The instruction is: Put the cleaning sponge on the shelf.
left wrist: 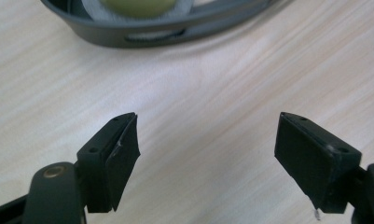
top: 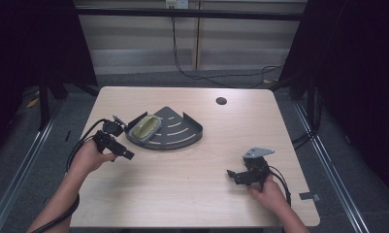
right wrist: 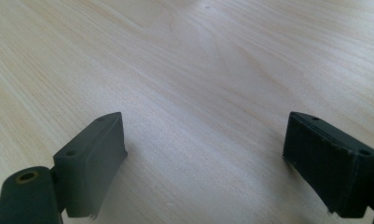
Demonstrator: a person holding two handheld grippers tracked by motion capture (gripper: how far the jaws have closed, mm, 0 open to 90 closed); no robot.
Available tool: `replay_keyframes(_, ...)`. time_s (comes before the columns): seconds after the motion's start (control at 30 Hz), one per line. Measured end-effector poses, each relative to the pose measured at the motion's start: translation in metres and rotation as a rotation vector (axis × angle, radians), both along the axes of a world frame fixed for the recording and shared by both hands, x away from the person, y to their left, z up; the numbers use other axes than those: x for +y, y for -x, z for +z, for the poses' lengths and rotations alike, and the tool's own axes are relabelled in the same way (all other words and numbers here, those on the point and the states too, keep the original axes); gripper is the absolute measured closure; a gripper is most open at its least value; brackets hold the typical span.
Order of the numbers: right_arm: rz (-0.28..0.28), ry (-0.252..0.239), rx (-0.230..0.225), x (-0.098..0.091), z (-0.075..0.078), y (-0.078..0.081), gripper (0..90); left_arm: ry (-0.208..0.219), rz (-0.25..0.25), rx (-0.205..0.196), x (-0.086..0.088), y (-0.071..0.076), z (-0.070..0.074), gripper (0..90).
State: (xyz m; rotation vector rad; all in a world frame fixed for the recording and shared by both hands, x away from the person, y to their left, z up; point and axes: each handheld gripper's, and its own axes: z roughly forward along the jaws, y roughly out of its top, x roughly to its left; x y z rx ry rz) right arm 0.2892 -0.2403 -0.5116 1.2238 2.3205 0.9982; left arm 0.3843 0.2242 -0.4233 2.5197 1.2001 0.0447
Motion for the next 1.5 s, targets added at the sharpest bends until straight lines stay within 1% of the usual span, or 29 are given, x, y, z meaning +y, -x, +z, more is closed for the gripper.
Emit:
replay_keyframes(0.03, 0.000, 0.000, 0.000, 0.000, 0.000, 0.000, 12.3, -0.004, 0.002, -0.002, 0.001, 0.002, -0.001, 21.5)
replay_keyframes(0.17, 0.002, 0.001, -0.002, 0.000, 0.000, 0.000, 12.3, 0.006, -0.004, 0.004, 0.008, 0.008, -0.007, 21.5)
replay_keyframes(0.23, 0.002, 0.001, -0.002, 0.000, 0.000, 0.000, 12.3, 0.004, 0.007, 0.013, 0.011, 0.011, -0.009, 21.4)
replay_keyframes(0.27, 0.002, 0.001, -0.002, 0.000, 0.000, 0.000, 12.3, -0.006, 0.008, 0.010, 0.013, 0.012, -0.010, 21.4)
replay_keyframes(0.4, 0.000, 0.000, -0.001, 0.000, 0.000, 0.000, 12.3, 0.005, 0.020, 0.009, 0.020, 0.017, -0.014, 21.4)
replay_keyframes(0.47, 0.002, 0.001, -0.002, 0.000, 0.000, 0.000, 12.3, 0.008, 0.014, 0.000, 0.023, 0.019, -0.017, 21.4)
replay_keyframes(0.63, 0.002, 0.001, -0.002, 0.000, 0.000, 0.000, 12.2, 0.027, 0.027, -0.008, 0.029, 0.027, -0.027, 21.4)
replay_keyframes(0.7, 0.000, 0.000, -0.001, 0.000, 0.000, 0.000, 12.3, 0.030, 0.023, -0.014, 0.032, 0.029, -0.033, 21.3)
replay_keyframes(0.77, 0.002, 0.001, -0.002, 0.000, 0.000, 0.000, 12.3, 0.038, 0.040, -0.017, 0.034, 0.032, -0.039, 20.3)
replay_keyframes(0.8, 0.002, 0.001, -0.002, 0.000, 0.000, 0.000, 12.3, 0.034, 0.034, -0.011, 0.035, 0.033, -0.040, 19.2)
replay_keyframes(0.87, 0.000, 0.000, 0.000, 0.000, 0.000, 0.000, 12.2, 0.037, 0.042, -0.021, 0.037, 0.035, -0.044, 19.0)
replay_keyframes(0.9, 0.000, 0.000, 0.000, 0.000, 0.000, 0.000, 12.2, 0.036, 0.038, -0.026, 0.039, 0.035, -0.045, 18.7)
replay_keyframes(1.0, 0.002, 0.001, -0.002, 0.000, 0.000, 0.000, 12.3, 0.048, 0.047, -0.051, 0.041, 0.037, -0.047, 18.3)
replay_keyframes(1.03, 0.002, 0.001, -0.002, 0.000, 0.000, 0.000, 12.3, 0.041, 0.043, -0.056, 0.042, 0.037, -0.048, 17.9)
replay_keyframes(1.1, 0.002, 0.001, -0.002, 0.000, 0.000, 0.000, 12.3, 0.049, 0.054, -0.072, 0.045, 0.039, -0.050, 16.5)
replay_keyframes(1.23, 0.000, 0.000, 0.000, 0.000, 0.000, 0.000, 12.3, 0.047, 0.052, -0.088, 0.048, 0.040, -0.056, 16.0)
replay_keyframes(1.3, 0.002, 0.001, -0.002, 0.000, 0.000, 0.000, 12.3, 0.052, 0.062, -0.102, 0.049, 0.042, -0.058, 15.9)
replay_keyframes(1.33, 0.002, 0.001, -0.002, 0.000, 0.000, 0.000, 12.3, 0.048, 0.056, -0.113, 0.050, 0.042, -0.058, 15.5)
replay_keyframes(1.43, 0.002, 0.000, -0.002, 0.000, 0.000, 0.000, 12.3, 0.061, 0.054, -0.132, 0.051, 0.043, -0.060, 15.0)
replay_keyframes(1.5, 0.002, 0.001, -0.002, 0.000, 0.000, 0.000, 12.3, 0.060, 0.039, -0.154, 0.051, 0.044, -0.061, 13.9)
